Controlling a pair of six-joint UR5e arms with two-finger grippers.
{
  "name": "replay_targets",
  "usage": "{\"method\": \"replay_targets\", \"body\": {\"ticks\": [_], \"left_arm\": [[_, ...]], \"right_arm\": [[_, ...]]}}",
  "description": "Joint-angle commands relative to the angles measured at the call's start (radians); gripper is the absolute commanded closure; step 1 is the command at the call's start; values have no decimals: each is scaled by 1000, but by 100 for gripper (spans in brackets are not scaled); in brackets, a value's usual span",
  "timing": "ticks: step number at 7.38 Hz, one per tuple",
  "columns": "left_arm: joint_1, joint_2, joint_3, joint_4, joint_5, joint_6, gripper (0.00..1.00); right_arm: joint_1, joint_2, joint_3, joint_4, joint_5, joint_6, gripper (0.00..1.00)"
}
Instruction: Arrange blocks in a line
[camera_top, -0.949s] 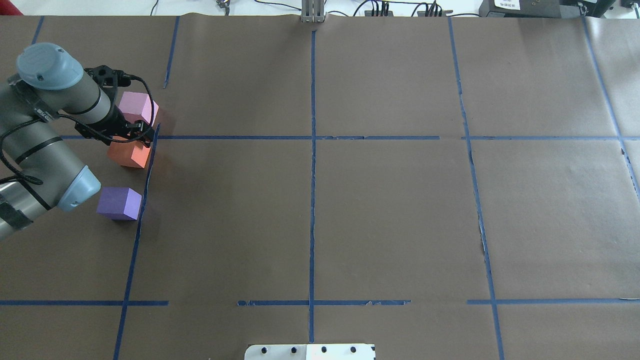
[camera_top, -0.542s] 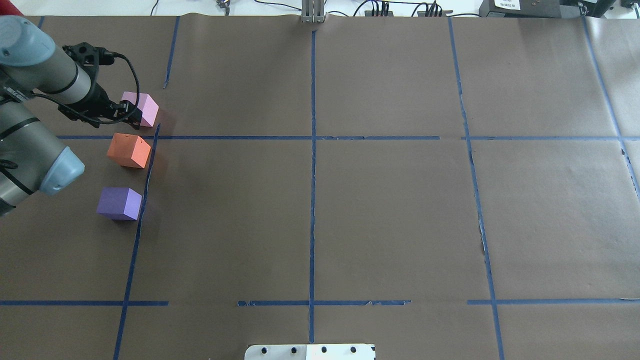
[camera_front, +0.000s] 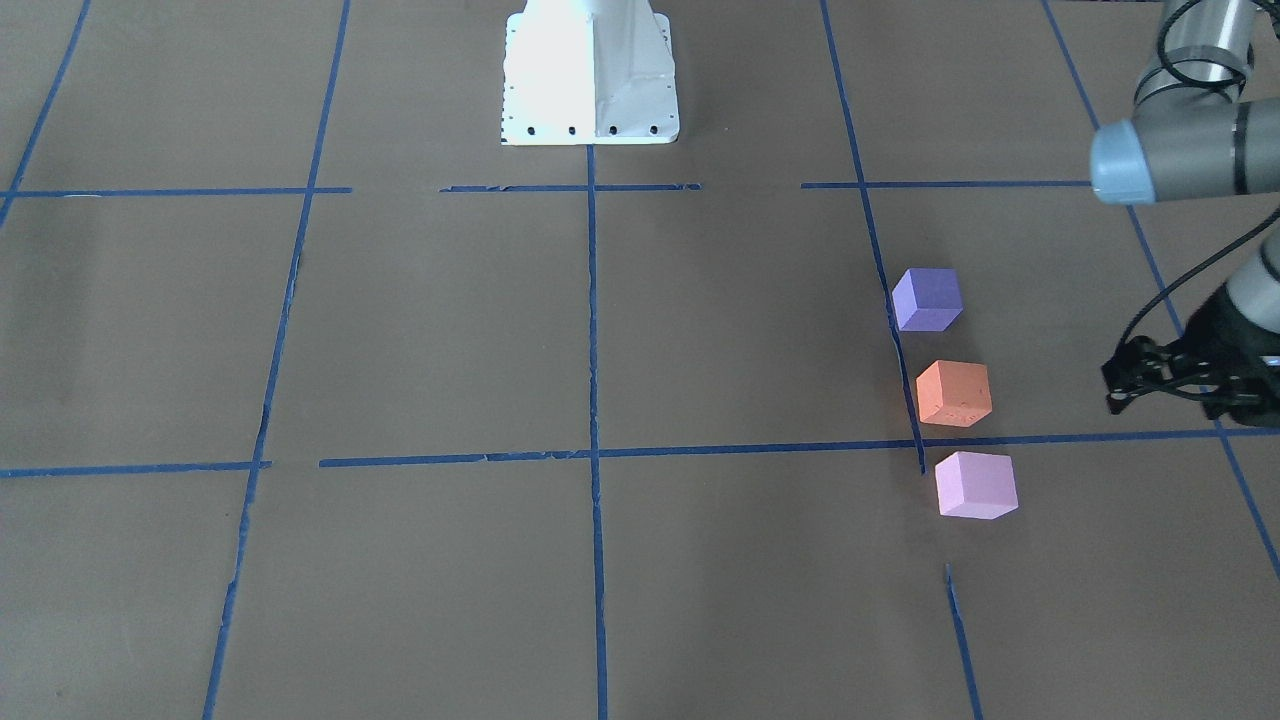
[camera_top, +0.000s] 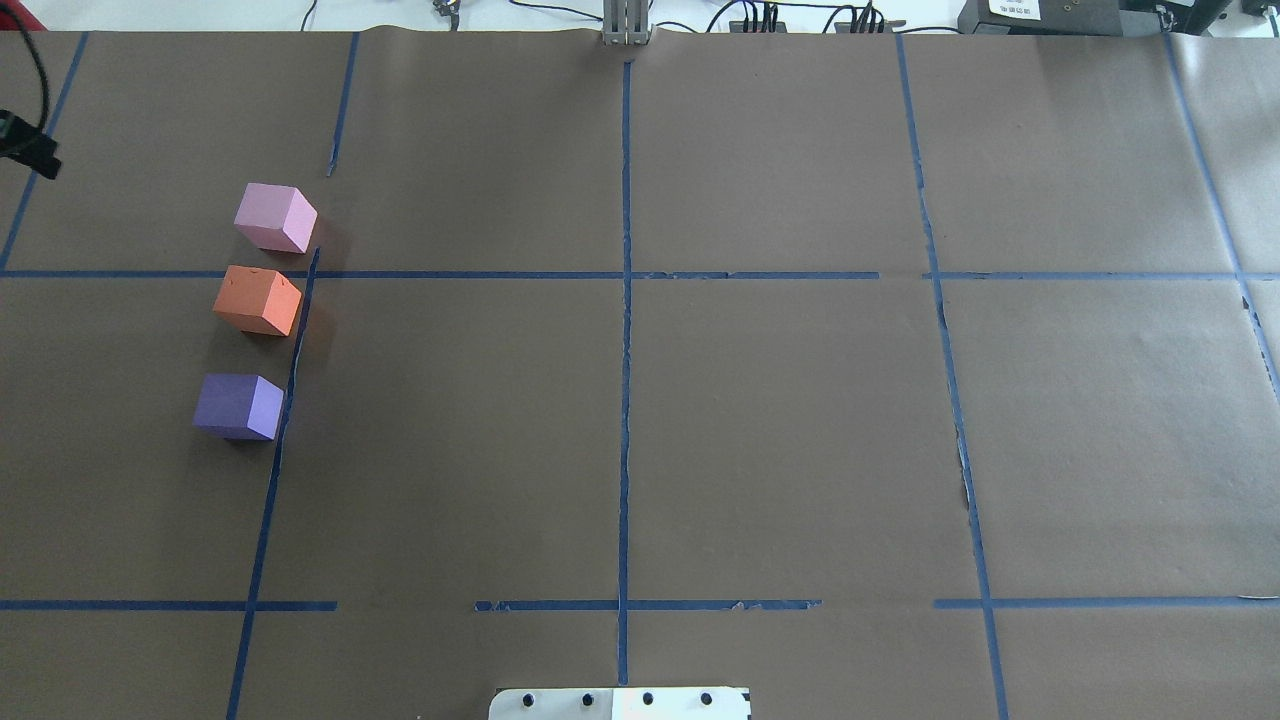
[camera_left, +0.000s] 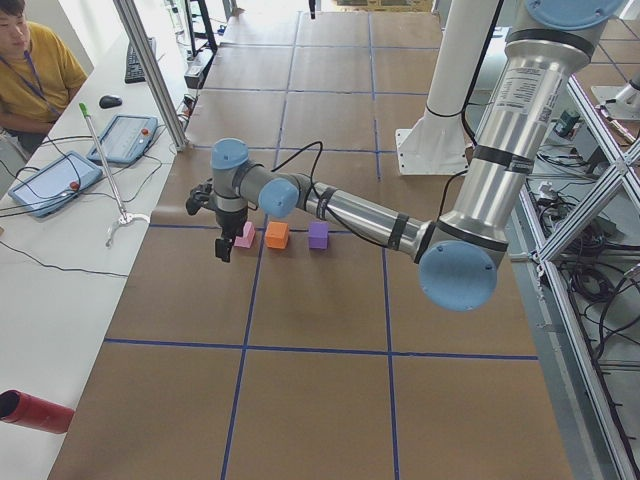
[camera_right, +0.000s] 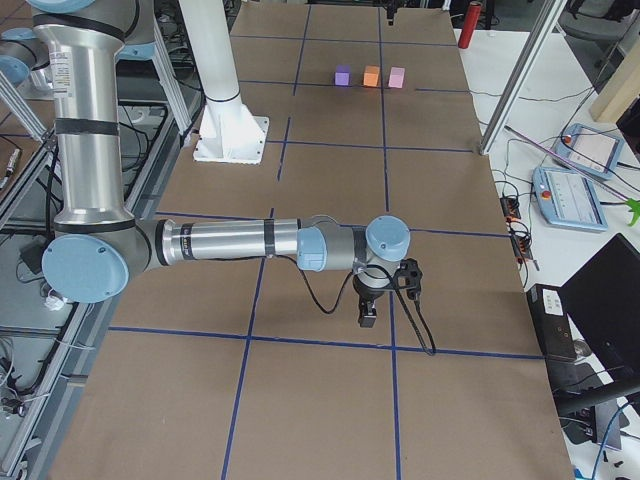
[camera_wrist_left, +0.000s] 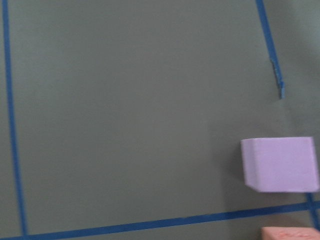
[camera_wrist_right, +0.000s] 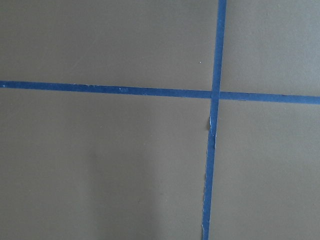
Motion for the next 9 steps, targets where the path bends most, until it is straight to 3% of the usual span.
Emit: {"method": "replay_targets", "body": {"ticks": [1,4,7,9], "left_arm": [[-197,129,42,-2,-2,305,0],[-254,202,49,6,-98,282,0],[-254,205,50,12,-106,244,0],[-254,226,44,18,-207,239,0]], "right_arm": [[0,0,0,0,0,0,0],[0,0,0,0,0,0,0],[0,0,0,0,0,0,0],[0,0,0,0,0,0,0]]}}
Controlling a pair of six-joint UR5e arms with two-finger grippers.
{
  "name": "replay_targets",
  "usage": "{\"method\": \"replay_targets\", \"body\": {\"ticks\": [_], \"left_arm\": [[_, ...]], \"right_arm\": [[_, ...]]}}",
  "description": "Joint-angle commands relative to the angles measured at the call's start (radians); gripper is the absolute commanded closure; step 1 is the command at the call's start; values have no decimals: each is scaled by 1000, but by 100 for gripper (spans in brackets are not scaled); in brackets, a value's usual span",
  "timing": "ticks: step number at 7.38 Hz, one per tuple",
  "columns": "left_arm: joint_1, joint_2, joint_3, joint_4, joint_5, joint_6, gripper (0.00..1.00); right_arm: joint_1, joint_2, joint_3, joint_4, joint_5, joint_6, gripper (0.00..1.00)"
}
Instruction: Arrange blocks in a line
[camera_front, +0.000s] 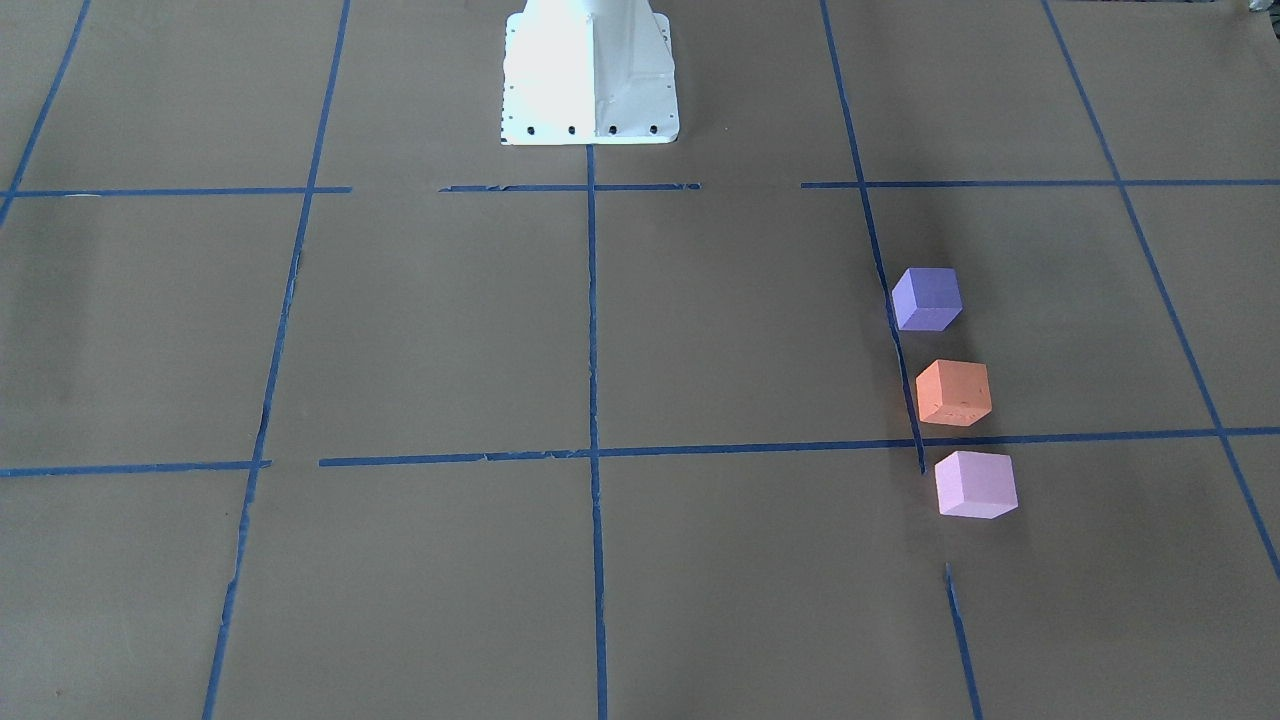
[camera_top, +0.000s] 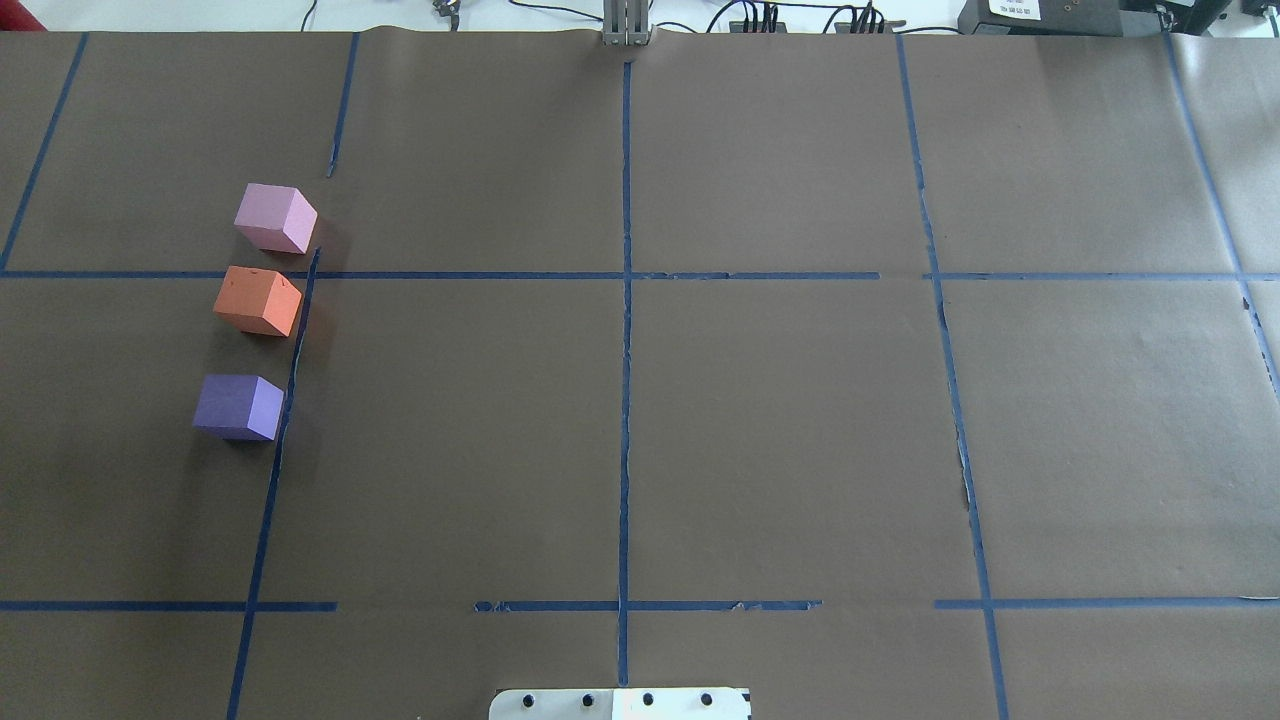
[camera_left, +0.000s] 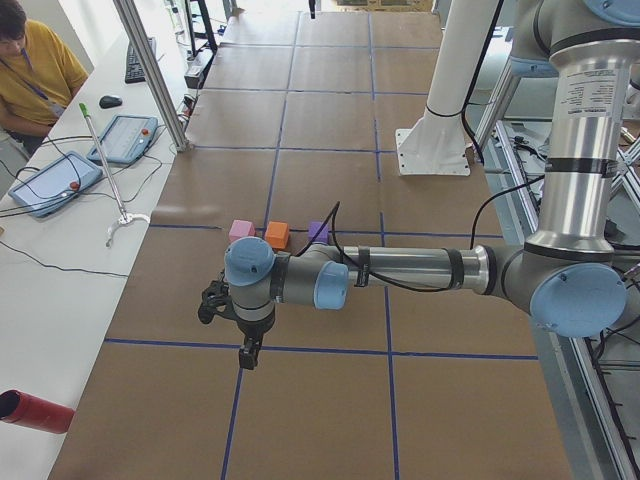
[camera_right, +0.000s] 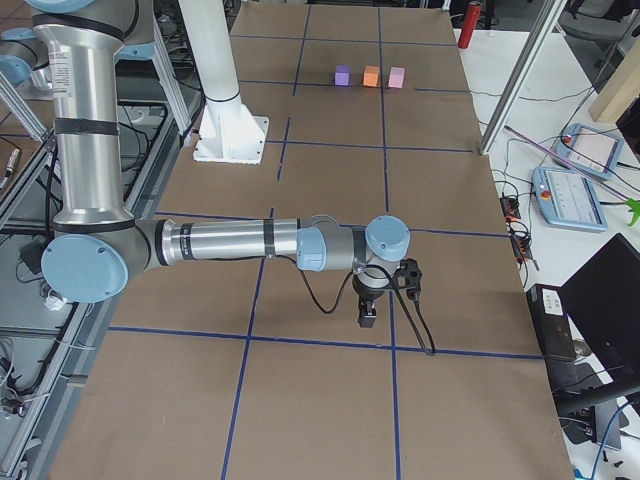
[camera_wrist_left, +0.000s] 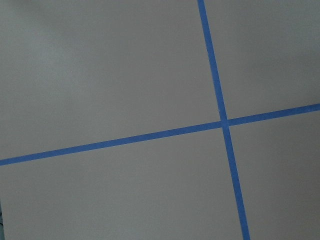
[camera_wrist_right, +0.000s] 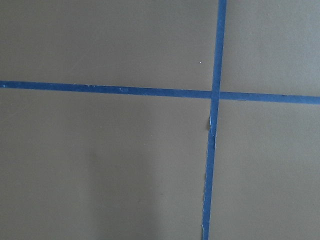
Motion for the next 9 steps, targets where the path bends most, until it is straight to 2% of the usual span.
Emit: {"method": "replay_targets", "body": {"ticks": [1,3,9], "left_arm": [[0,20,-12,0,-41,4,0],[0,26,-20,0,13,4,0],[0,24,-29,-5,2,8,0]], "right_arm": [[0,0,0,0,0,0,0],[0,0,0,0,0,0,0],[0,0,0,0,0,0,0]]}}
